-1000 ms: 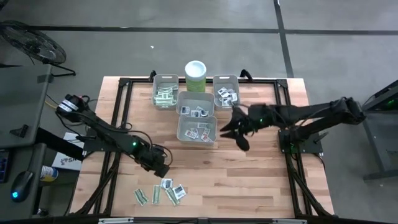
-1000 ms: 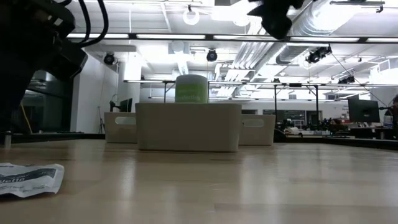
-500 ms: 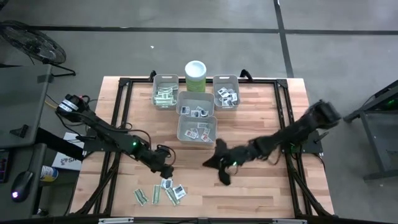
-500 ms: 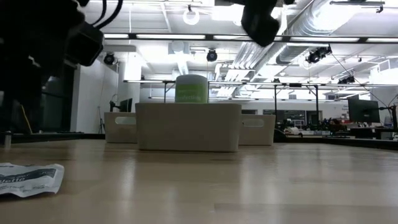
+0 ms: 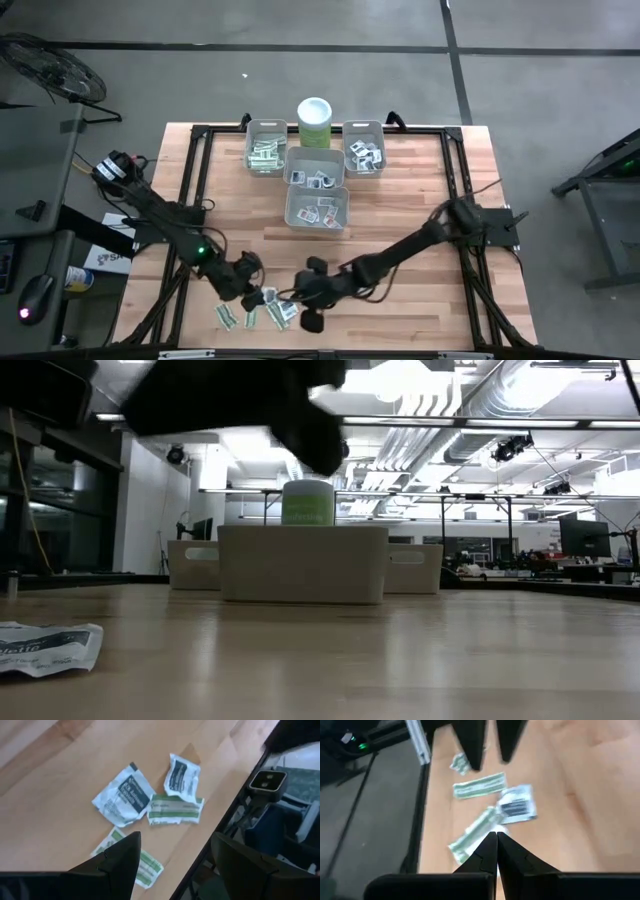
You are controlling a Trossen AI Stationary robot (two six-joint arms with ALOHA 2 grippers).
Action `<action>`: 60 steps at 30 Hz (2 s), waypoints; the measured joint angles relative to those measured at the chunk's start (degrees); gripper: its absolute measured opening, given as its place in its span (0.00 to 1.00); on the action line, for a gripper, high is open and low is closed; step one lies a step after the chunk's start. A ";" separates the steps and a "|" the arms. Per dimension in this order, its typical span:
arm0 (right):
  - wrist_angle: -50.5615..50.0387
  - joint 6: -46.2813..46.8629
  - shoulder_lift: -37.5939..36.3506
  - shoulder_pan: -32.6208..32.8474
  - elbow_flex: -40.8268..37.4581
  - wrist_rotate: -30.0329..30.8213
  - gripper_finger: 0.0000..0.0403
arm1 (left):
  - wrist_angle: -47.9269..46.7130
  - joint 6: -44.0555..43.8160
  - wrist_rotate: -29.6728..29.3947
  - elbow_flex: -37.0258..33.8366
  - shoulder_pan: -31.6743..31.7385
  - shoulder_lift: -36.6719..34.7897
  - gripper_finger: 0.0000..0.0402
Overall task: Pick & Place First Aid Supplies
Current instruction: Put the right towelette pack into the right bin
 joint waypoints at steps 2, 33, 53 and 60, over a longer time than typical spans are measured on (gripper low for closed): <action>-4.02 0.88 2.83 -0.08 4.01 -1.77 0.00 | 0.05 -0.40 -1.61 -0.02 -1.49 0.05 0.60; -13.74 17.61 15.42 1.67 13.57 -0.39 0.00 | 15.74 -2.95 -15.63 -0.02 -6.13 12.96 0.60; -12.24 23.25 15.78 1.10 13.40 3.79 0.00 | 15.85 -20.02 -17.33 0.00 -4.03 13.22 0.60; -12.00 26.03 15.81 -0.70 13.36 4.51 0.00 | 14.68 -20.42 -16.37 0.00 -3.31 13.24 0.60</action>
